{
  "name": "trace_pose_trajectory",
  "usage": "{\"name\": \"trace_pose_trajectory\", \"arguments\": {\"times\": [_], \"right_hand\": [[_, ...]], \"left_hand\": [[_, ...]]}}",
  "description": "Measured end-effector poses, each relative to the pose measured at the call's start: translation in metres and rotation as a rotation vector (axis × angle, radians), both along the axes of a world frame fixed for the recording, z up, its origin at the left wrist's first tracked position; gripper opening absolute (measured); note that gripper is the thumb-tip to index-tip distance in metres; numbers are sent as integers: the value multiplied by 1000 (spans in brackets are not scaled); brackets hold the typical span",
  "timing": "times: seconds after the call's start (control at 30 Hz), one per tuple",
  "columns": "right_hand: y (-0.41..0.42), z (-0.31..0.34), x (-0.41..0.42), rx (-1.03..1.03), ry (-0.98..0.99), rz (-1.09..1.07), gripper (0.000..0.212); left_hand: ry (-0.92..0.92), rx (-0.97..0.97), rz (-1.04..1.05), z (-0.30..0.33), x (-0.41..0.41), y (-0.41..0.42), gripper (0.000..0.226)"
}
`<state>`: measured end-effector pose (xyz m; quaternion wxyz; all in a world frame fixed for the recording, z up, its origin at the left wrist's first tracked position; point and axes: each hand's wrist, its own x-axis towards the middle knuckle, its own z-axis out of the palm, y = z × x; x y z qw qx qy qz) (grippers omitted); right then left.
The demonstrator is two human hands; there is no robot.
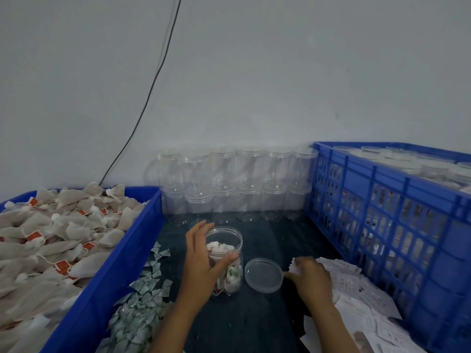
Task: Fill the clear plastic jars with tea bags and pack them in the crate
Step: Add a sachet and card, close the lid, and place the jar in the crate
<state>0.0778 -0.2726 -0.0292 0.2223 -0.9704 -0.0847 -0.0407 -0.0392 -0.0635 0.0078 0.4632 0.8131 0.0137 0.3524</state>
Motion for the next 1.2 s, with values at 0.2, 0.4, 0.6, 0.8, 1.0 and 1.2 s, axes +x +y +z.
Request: {"name": "trace_pose_trajectory", "arguments": {"times": [0.2, 0.4, 0.6, 0.8, 1.0, 1.2], "right_hand": [[1, 4, -7, 97, -148, -119, 28], [1, 6, -11, 126, -194, -157, 20], [0, 5, -7, 123, -97, -98, 22], [-3, 7, 0, 64, 9, -103, 27], [-8, 3, 4, 294, -14, -149, 34], [-7, 0, 4, 198, -13, -152, 18]], "left_hand": [[4, -186, -83, -25, 7, -1, 114], [2, -196, -63, -35, 6, -3, 115], [-11, -169, -49, -38, 6, -2, 113], [-23, -174, -55, -39, 4, -3, 111], [-23, -171, -64, -38, 4, -4, 109], [-19, -175, -64, -38, 4, -4, 109]]}}
